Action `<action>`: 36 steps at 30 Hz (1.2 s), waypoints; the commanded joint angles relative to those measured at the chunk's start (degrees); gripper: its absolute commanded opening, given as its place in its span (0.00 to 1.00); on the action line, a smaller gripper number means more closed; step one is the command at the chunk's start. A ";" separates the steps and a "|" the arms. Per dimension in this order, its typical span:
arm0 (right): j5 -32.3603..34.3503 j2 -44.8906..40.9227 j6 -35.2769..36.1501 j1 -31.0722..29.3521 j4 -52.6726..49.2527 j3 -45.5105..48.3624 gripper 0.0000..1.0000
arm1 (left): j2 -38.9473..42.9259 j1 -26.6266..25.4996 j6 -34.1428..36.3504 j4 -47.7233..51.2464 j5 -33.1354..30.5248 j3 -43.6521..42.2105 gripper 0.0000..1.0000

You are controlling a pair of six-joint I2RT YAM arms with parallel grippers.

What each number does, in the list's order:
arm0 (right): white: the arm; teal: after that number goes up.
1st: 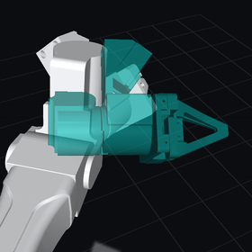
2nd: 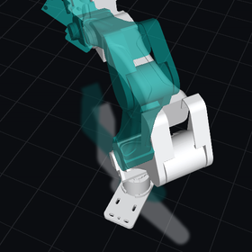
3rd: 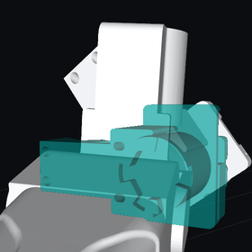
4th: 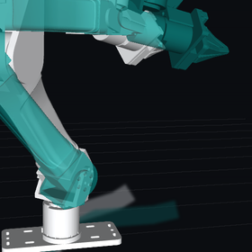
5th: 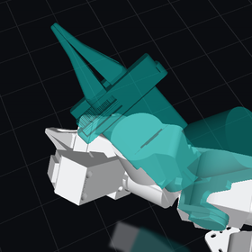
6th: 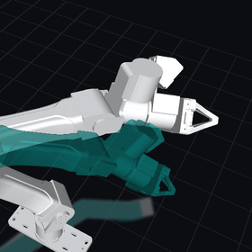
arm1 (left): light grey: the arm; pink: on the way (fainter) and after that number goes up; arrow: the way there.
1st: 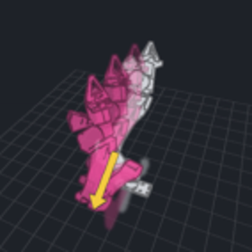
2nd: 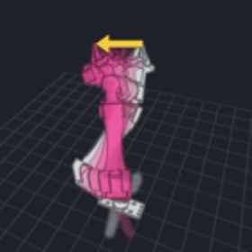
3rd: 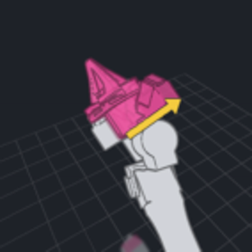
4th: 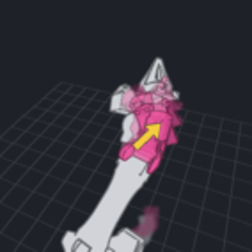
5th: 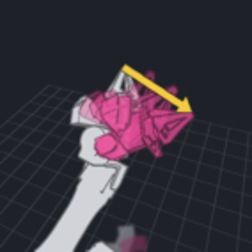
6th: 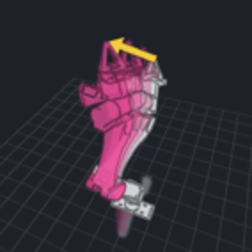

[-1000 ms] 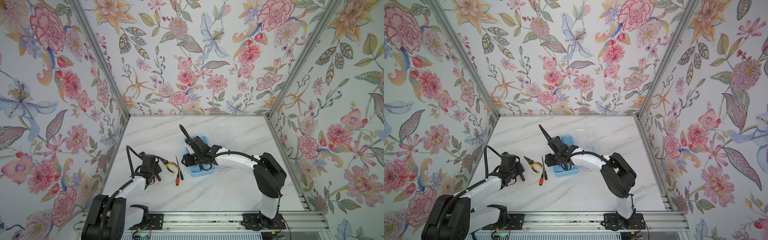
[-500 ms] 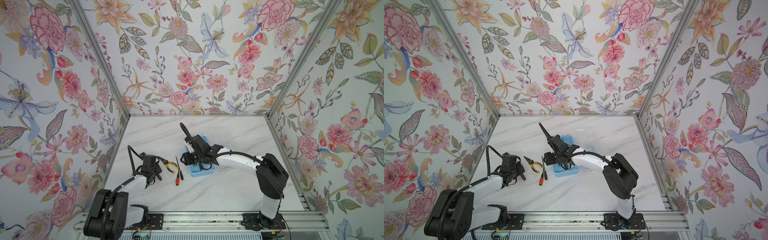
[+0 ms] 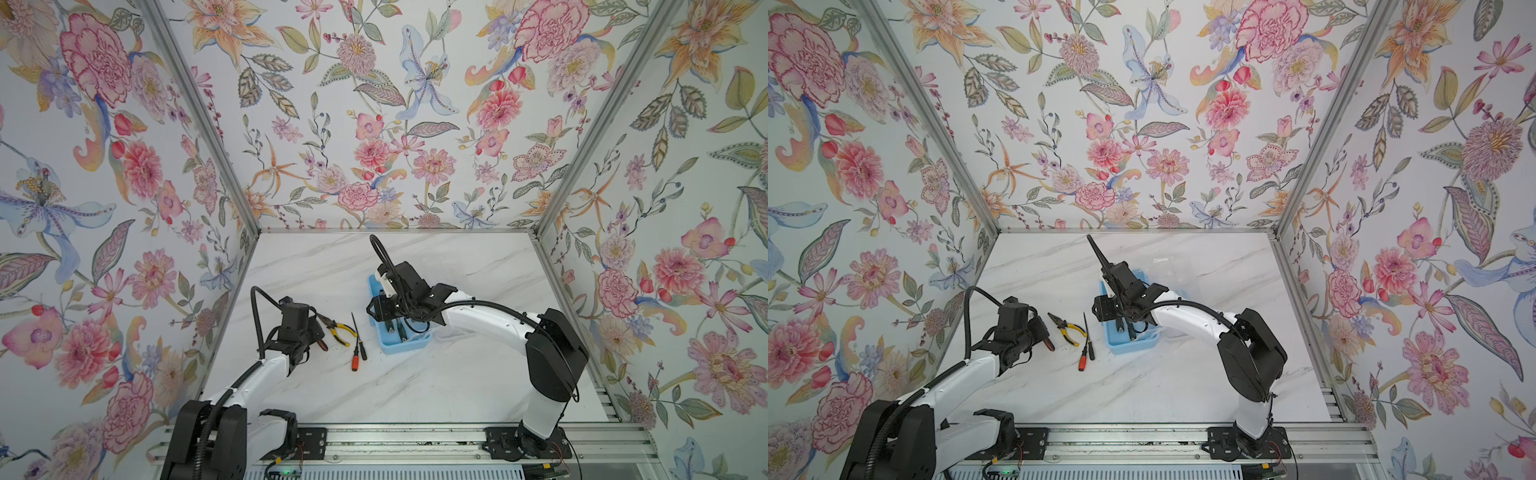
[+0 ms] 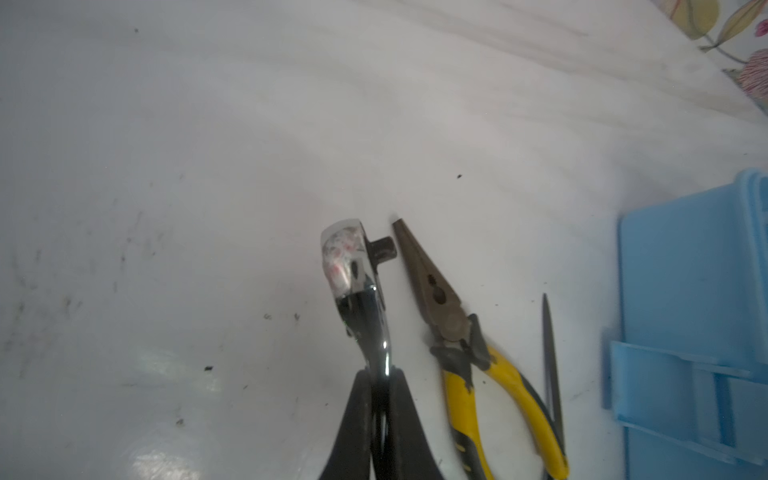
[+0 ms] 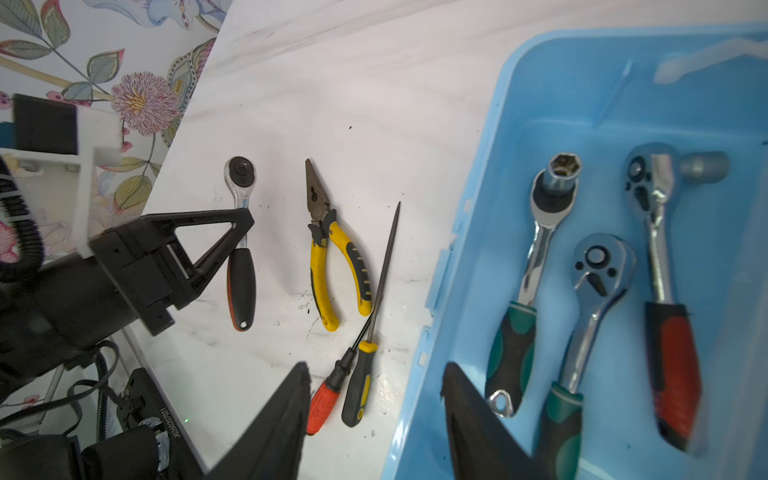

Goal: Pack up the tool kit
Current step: 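Carry the small red-handled ratchet into the blue box with the left gripper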

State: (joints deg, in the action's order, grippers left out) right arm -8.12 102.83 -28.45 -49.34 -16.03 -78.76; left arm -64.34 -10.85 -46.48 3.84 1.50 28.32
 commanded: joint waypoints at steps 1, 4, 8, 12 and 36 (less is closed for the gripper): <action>3.73 -3.49 2.54 1.79 -2.16 0.49 0.52 | 1.81 -5.44 -1.71 -2.11 3.82 6.51 0.00; 4.39 -5.64 2.37 3.86 -2.10 2.79 0.52 | -0.64 -13.61 -3.35 -3.22 1.88 11.91 0.00; 5.28 -8.17 2.34 5.33 -2.22 5.32 0.51 | -7.04 -22.00 -6.72 -9.54 2.63 16.47 0.00; 6.16 -10.91 2.63 6.07 -2.59 7.80 0.50 | -14.29 -26.65 -8.87 -15.69 3.89 19.71 0.00; 7.24 -19.08 1.26 7.59 -3.73 16.01 0.53 | -40.05 -28.61 -8.38 -12.28 2.01 30.17 0.15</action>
State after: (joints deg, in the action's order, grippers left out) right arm -2.07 84.53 -27.00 -42.11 -18.46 -63.61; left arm -102.83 -40.16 -55.92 -8.75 3.88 57.06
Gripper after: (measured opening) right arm 0.527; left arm 0.131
